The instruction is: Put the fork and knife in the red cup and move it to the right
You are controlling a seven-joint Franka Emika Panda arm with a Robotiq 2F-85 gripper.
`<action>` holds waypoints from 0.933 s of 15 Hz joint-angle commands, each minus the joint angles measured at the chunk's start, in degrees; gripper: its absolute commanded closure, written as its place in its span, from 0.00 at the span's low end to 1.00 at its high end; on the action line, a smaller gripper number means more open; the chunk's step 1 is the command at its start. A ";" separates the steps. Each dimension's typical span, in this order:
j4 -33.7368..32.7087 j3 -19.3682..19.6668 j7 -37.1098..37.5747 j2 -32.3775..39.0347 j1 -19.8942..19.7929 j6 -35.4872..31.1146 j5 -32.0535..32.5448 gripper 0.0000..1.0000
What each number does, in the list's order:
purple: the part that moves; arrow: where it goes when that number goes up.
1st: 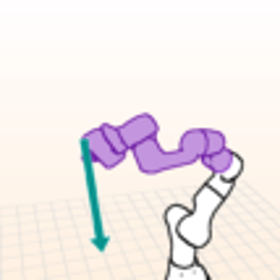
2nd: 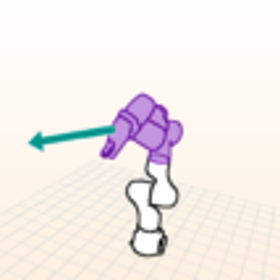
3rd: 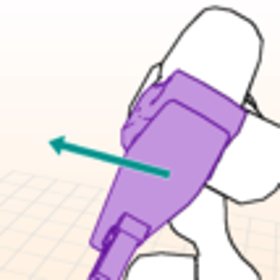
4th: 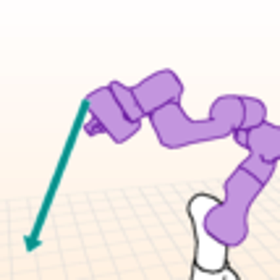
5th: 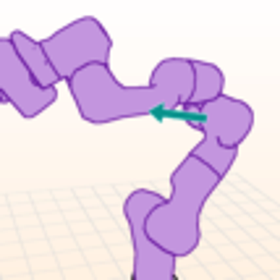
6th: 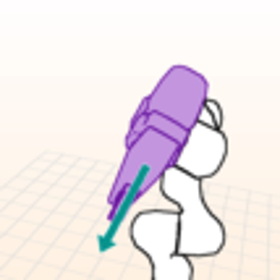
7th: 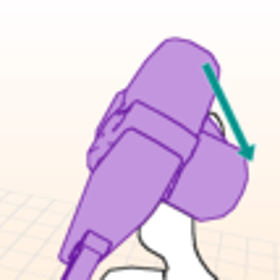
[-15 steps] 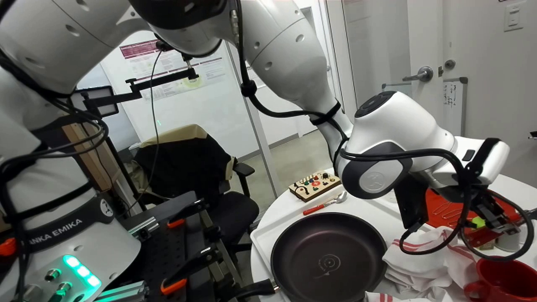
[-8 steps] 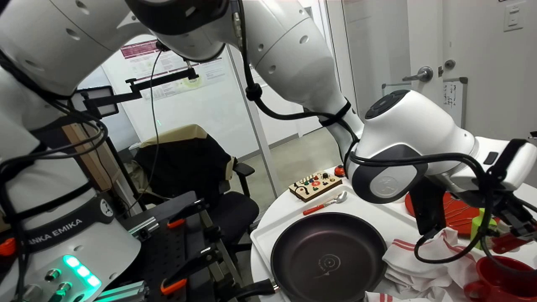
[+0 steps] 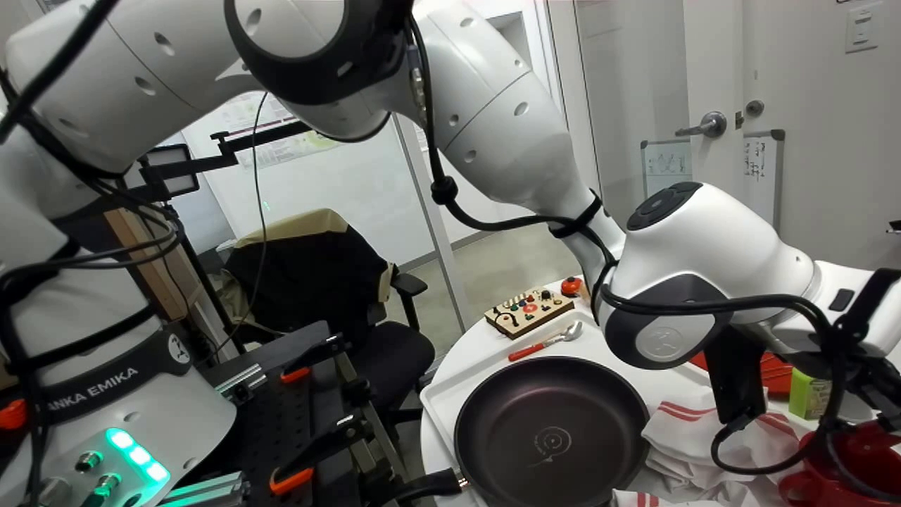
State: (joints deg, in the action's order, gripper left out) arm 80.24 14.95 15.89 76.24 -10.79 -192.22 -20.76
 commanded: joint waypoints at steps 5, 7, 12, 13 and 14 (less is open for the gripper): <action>-8.29 6.05 3.64 8.62 3.99 1.43 -3.99 0.96; -8.58 7.03 4.56 9.71 5.11 0.96 -4.17 0.96; -4.15 6.51 3.03 7.97 7.41 -2.42 -5.24 0.96; -4.17 6.18 2.89 7.97 7.46 -2.70 -5.29 0.96; -4.06 6.12 2.83 7.97 7.67 -3.05 -5.47 0.96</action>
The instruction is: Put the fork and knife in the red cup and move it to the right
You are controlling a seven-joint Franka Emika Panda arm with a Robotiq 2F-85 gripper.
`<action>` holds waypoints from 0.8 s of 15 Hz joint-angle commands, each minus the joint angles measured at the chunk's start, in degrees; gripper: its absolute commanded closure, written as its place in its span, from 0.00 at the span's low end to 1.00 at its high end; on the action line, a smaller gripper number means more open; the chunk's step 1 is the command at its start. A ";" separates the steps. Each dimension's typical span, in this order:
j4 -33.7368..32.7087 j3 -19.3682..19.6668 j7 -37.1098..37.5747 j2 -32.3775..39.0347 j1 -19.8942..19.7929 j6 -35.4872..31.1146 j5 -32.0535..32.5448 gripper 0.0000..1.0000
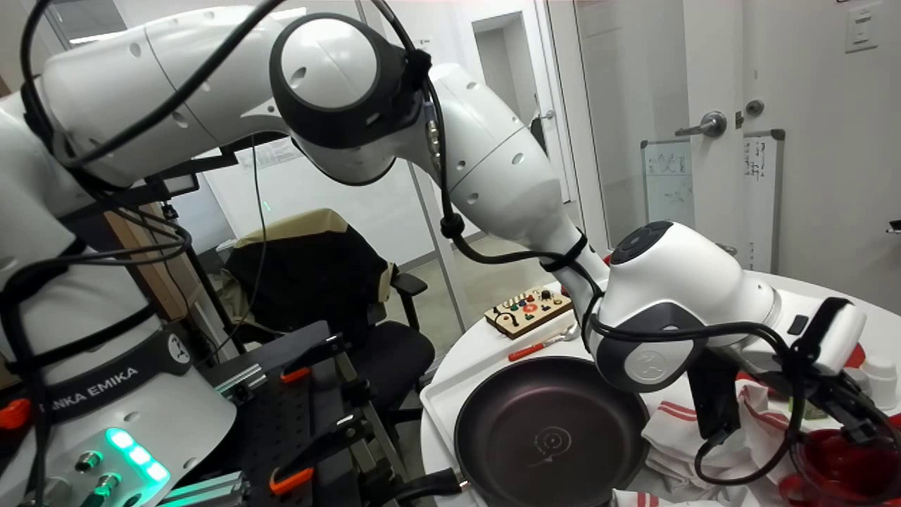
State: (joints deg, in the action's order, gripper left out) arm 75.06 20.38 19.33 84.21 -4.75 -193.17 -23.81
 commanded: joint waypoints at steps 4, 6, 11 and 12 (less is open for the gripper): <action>1.29 -0.85 -0.98 -0.01 1.07 -3.14 -2.36 0.96; 1.01 -2.00 -1.13 0.00 0.08 -3.49 -2.10 0.96; 0.93 -3.94 -1.19 -0.01 -1.92 -5.66 -2.50 0.96; 1.19 -3.87 -1.19 -0.01 -2.04 -6.25 -2.93 0.96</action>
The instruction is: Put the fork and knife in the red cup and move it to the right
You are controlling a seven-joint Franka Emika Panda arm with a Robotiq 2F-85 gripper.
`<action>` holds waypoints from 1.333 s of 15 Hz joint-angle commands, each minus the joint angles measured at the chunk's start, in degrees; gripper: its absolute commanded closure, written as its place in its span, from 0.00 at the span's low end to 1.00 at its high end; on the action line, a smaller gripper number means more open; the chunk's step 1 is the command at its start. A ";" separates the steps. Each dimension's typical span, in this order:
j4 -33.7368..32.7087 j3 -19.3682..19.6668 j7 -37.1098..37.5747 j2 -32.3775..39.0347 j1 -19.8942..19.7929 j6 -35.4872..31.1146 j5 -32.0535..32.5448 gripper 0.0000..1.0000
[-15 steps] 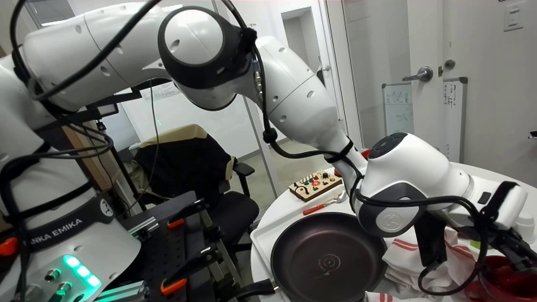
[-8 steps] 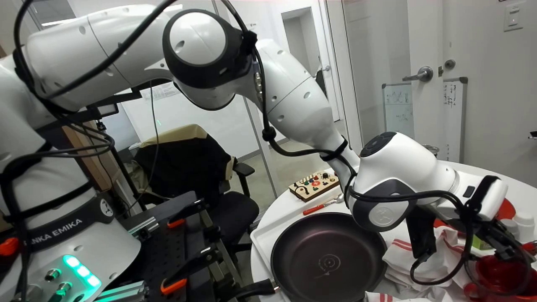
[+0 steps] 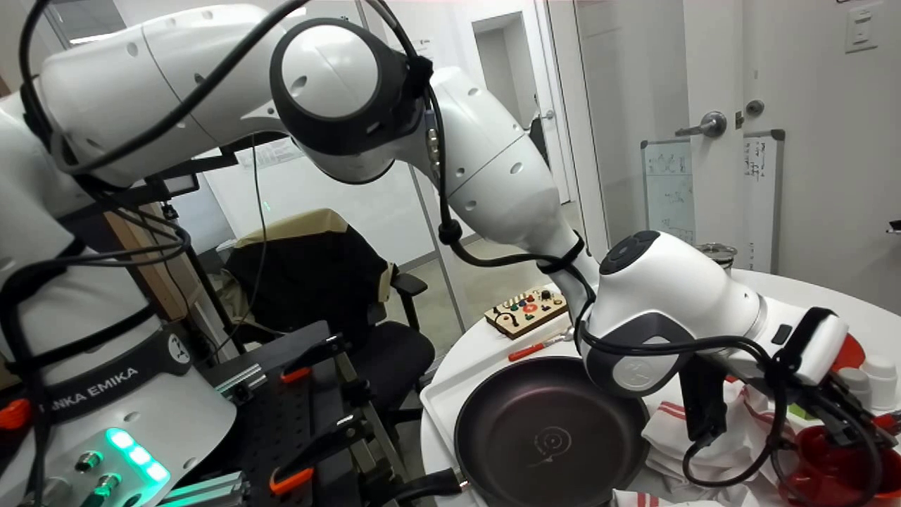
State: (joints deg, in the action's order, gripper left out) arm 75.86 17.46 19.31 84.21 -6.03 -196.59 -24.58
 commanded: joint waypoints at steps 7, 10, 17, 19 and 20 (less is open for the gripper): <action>-1.04 0.87 -1.22 -0.20 0.34 -1.23 -5.44 0.96; -0.44 0.58 -1.41 -0.25 1.33 -1.22 -5.97 0.96; 1.88 -1.77 -1.61 -0.04 2.09 -1.74 -5.13 0.96; 2.22 -3.08 -1.70 -0.02 1.25 -1.74 -4.42 0.96; 2.38 -3.51 -1.71 0.00 1.03 -1.75 -4.24 0.96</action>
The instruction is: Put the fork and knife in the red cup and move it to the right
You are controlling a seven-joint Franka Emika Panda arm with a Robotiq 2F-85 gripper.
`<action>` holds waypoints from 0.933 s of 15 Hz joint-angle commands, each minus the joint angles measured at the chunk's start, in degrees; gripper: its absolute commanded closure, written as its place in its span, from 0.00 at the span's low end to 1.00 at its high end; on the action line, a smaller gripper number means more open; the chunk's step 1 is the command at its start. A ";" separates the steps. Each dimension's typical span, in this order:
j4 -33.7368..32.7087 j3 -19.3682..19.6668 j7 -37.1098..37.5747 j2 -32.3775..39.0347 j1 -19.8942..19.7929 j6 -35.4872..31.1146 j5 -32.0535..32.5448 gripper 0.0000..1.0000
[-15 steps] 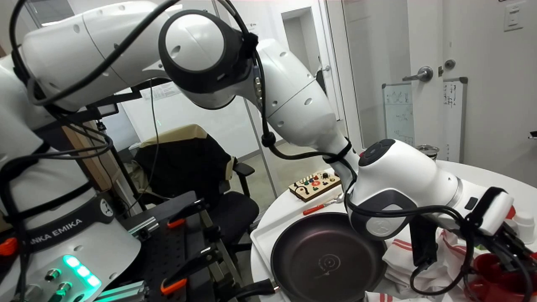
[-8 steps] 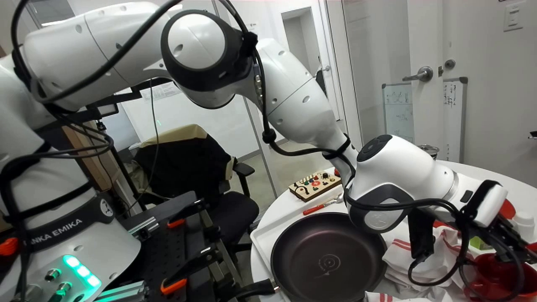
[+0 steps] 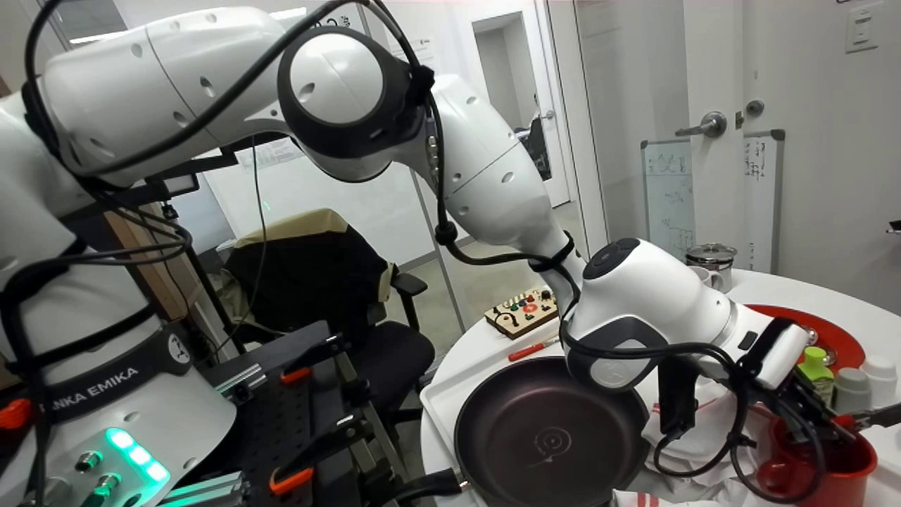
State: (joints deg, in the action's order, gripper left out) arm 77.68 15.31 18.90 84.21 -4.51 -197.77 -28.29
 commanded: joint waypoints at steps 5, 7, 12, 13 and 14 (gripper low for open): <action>1.18 -2.50 -1.15 0.01 -1.22 -0.56 -0.37 0.58; 1.33 -2.76 -1.11 0.02 -1.40 -0.55 -0.37 0.50; 1.29 -2.81 -0.97 0.01 -1.47 -0.28 -0.66 0.13; 1.02 -2.65 -0.95 -0.06 -1.37 -0.06 -0.75 0.08; 0.98 -2.42 -0.92 -0.11 -1.14 -0.10 -0.94 0.02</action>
State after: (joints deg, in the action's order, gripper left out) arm 78.94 12.91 18.84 84.10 -5.81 -197.81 -28.28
